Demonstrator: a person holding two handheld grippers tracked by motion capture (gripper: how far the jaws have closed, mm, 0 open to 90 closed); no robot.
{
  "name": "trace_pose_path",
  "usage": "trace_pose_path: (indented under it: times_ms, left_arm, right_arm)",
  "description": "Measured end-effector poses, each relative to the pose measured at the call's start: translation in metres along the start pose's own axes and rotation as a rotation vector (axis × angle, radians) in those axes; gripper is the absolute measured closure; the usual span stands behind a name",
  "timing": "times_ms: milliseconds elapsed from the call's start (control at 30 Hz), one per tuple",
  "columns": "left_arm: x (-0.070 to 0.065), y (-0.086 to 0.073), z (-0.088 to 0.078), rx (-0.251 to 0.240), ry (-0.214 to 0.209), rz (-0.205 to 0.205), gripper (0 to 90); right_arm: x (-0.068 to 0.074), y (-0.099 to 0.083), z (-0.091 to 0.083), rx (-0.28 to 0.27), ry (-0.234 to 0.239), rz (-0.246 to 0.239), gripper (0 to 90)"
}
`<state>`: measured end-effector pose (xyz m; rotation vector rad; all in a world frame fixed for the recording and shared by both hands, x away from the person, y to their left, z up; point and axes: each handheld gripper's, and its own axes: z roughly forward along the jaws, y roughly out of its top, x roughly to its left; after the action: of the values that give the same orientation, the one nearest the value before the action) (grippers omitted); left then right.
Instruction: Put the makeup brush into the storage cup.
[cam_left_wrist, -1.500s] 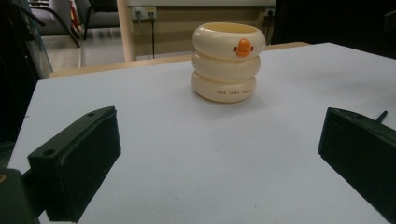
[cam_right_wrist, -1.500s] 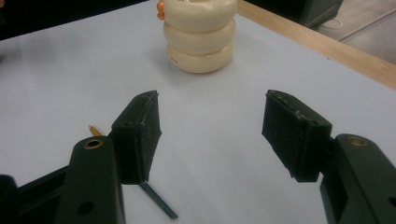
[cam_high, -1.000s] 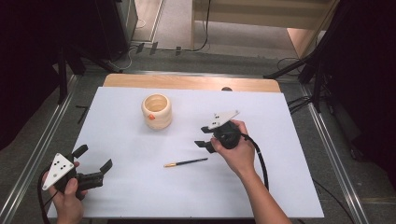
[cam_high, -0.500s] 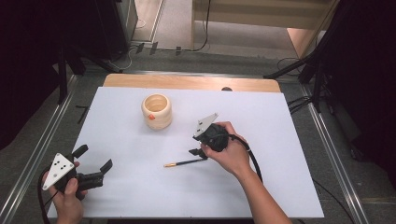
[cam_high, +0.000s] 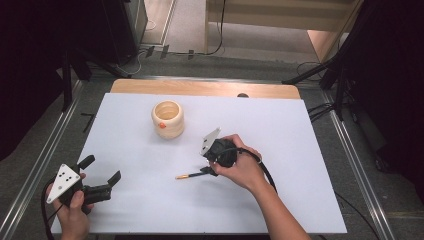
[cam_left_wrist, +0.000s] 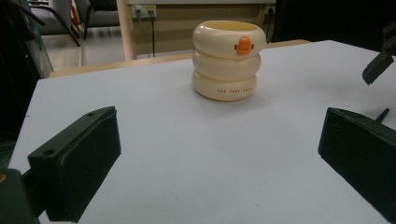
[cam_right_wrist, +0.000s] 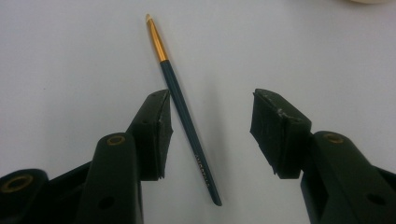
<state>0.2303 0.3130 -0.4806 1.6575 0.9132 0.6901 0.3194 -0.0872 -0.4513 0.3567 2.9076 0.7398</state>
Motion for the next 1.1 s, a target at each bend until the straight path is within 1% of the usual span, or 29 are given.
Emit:
trace_pose_path:
  times_ms: [133, 233, 267, 433, 533, 633, 733, 800, 900, 933, 1000, 1033, 1100]
  left_arm:
    - [0.0, 0.0, 0.0, 0.0, 0.0, 0.0, 0.0]
    - [0.0, 0.0, 0.0, 0.0, -0.001, 0.001, 0.0]
    - [0.0, 0.0, 0.0, 0.0, -0.001, 0.0, 0.0]
    - [0.0, 0.0, 0.0, 0.001, -0.002, -0.001, 0.0]
    - [-0.001, 0.0, 0.001, 0.003, -0.004, -0.003, 0.0]
    - [-0.001, 0.0, 0.001, 0.004, -0.007, -0.002, 0.0]
    - [-0.001, 0.0, 0.001, 0.003, -0.008, -0.001, 0.0]
    - [-0.001, 0.0, 0.001, 0.003, -0.008, 0.0, 0.0]
    - [-0.002, 0.0, 0.002, 0.007, -0.01, 0.001, 0.0]
    - [-0.002, 0.0, 0.002, 0.008, -0.011, 0.002, 0.0]
    - [-0.002, 0.0, 0.002, 0.008, -0.01, 0.002, 0.0]
    - [-0.002, -0.001, 0.002, 0.006, -0.011, 0.001, 0.0]
    - [-0.002, -0.001, 0.002, 0.006, -0.009, 0.0, 0.0]
  right_arm:
    - [0.002, 0.003, 0.005, 0.02, 0.01, -0.017, 51.0]
    - [0.003, 0.005, 0.008, 0.034, 0.027, -0.025, 53.6]
    - [0.004, 0.006, 0.009, 0.038, 0.025, -0.022, 53.7]
    - [0.005, 0.009, 0.015, 0.07, 0.04, -0.038, 55.7]
    - [0.006, 0.011, 0.017, 0.081, 0.045, -0.042, 56.8]
    - [0.006, 0.012, 0.02, 0.091, 0.053, -0.056, 58.3]
    - [0.007, 0.014, 0.023, 0.119, 0.058, -0.063, 59.6]
    - [0.007, 0.015, 0.024, 0.12, 0.065, -0.072, 60.7]
    - [0.007, 0.018, 0.026, 0.133, 0.067, -0.067, 62.8]
    - [0.007, 0.019, 0.027, 0.132, 0.072, -0.078, 63.6]
    - [0.008, 0.02, 0.029, 0.151, 0.071, -0.088, 65.0]
    - [0.008, 0.021, 0.031, 0.153, 0.074, -0.097, 65.2]
    - [0.01, 0.023, 0.032, 0.175, 0.072, -0.096, 66.2]
